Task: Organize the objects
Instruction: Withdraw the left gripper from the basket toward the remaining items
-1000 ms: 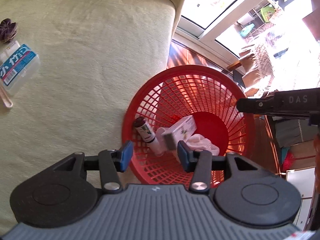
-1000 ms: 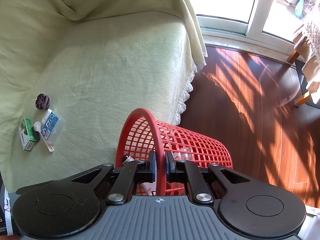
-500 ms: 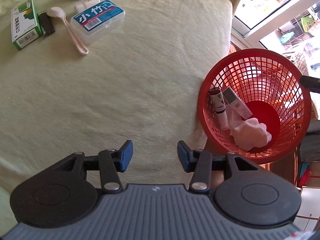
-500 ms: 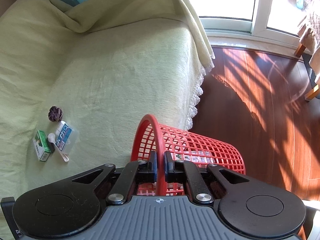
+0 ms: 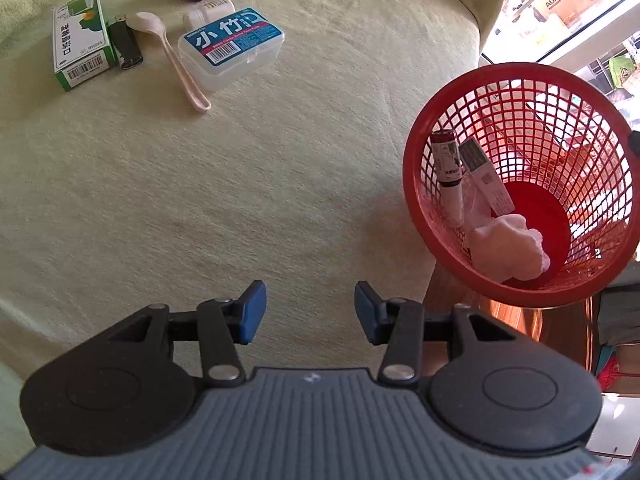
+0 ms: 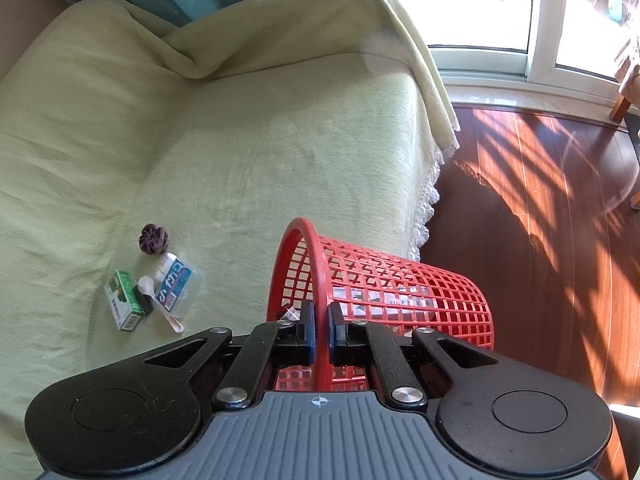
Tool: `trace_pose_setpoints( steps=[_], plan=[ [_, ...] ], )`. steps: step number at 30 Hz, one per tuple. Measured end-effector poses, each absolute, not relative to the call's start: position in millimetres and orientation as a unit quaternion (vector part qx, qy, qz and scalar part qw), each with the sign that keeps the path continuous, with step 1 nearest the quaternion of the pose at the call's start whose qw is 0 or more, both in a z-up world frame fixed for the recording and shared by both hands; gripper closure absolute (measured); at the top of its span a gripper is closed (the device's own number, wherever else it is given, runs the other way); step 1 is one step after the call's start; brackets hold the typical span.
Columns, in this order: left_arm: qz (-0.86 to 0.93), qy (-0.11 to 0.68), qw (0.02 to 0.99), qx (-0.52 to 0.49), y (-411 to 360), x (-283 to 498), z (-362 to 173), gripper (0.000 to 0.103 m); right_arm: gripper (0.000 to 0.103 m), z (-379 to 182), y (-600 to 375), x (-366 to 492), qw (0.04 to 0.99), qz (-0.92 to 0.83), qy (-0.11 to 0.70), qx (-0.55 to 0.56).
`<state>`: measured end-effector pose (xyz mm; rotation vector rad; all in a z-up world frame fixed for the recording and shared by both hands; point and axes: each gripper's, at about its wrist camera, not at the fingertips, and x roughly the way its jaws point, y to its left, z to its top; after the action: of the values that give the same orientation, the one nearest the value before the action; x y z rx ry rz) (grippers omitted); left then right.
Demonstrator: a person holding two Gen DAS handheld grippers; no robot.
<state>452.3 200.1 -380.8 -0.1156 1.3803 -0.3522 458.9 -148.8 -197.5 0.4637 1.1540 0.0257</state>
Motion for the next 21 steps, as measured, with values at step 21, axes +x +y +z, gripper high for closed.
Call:
trace_pose_setpoints(
  steps=[21],
  plan=[
    [-0.036, 0.589, 0.801, -0.105, 307, 456, -339, 0.06, 0.101, -139, -92, 526, 0.821, 0.096, 0.471, 0.307]
  ],
)
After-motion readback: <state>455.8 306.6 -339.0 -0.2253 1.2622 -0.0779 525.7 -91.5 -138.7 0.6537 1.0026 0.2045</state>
